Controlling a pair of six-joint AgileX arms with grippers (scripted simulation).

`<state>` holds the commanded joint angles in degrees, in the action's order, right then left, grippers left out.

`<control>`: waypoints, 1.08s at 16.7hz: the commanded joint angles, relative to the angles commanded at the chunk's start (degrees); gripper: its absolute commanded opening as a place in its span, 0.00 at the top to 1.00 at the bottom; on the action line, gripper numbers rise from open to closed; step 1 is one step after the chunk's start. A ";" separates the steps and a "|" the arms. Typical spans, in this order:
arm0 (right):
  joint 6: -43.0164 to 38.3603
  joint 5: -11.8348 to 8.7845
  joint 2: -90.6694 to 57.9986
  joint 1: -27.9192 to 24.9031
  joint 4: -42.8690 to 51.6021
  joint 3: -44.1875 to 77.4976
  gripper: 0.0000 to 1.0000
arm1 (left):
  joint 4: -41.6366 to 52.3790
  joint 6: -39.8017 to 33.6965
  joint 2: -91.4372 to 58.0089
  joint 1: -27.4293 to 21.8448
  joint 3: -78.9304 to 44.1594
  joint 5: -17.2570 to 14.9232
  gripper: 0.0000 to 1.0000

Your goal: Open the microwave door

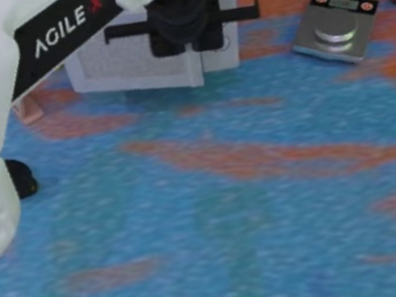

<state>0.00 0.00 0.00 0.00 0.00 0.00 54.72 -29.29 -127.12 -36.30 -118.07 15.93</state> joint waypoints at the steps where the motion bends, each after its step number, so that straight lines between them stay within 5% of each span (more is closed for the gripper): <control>1: 0.00 0.00 0.00 0.00 0.00 0.00 0.00 | 0.00 0.00 0.00 0.00 0.00 0.00 1.00; 18: 0.00 0.00 0.00 0.00 0.00 0.00 0.00 | -3.30 3.51 3.80 0.22 6.37 -1.72 1.00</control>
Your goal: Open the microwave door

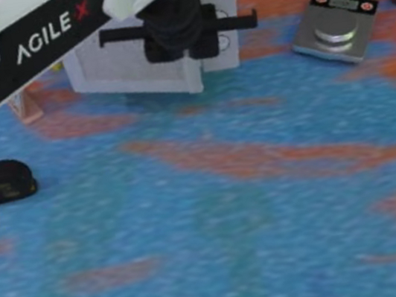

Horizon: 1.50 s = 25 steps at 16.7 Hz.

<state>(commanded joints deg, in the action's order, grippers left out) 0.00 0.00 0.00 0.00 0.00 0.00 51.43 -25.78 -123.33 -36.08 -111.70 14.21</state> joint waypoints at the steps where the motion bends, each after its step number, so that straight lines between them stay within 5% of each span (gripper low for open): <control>1: 0.00 0.00 0.00 0.00 0.00 0.00 0.00 | -0.54 0.59 0.66 0.09 0.96 -0.24 1.00; 25: 0.00 0.00 0.00 0.00 0.00 0.00 0.00 | -0.84 0.90 1.02 0.14 1.44 -0.37 1.00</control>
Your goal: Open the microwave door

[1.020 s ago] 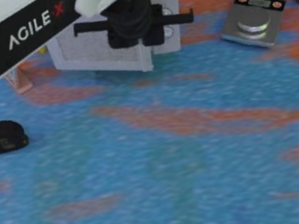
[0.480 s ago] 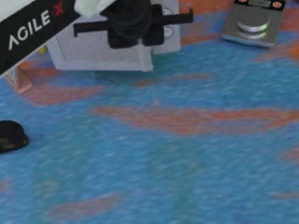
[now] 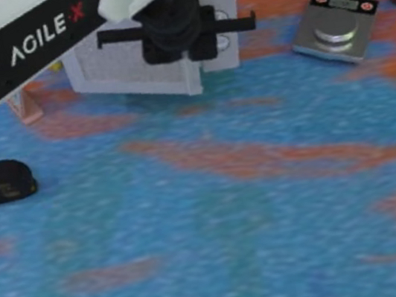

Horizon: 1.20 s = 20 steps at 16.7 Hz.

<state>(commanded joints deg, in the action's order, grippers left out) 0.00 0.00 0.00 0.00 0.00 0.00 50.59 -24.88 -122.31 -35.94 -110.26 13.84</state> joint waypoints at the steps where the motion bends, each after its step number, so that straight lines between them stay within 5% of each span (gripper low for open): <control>1: 0.00 0.00 0.00 0.00 0.00 0.00 0.00 | 0.00 0.00 0.00 0.00 0.00 0.00 1.00; 20: 0.00 0.00 0.00 0.00 0.00 0.00 0.00 | -3.83 5.20 4.93 0.65 7.64 -2.64 1.00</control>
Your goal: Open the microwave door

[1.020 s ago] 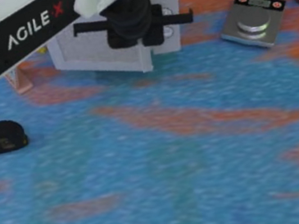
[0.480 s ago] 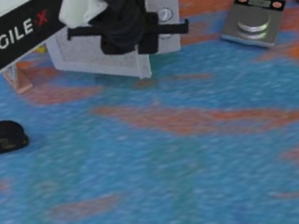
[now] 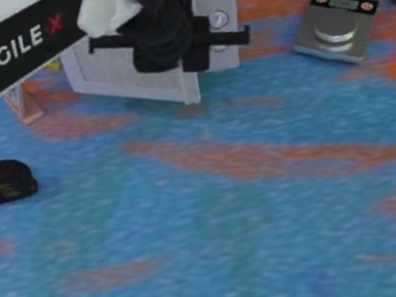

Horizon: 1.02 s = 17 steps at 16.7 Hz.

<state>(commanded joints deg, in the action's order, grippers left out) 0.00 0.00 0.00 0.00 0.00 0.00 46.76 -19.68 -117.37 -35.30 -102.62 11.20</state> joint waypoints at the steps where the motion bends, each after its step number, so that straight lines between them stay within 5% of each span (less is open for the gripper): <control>1: 0.00 0.00 0.00 0.00 0.00 0.00 0.00 | 0.00 0.00 0.00 0.00 0.00 0.00 1.00; 17: 0.00 0.00 0.00 0.00 0.00 0.00 0.00 | -0.48 0.64 0.53 -0.25 1.09 -0.71 1.00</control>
<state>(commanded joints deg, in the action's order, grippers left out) 0.00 0.00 0.00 0.00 0.00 0.00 46.27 -19.04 -116.85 -35.54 -101.53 10.49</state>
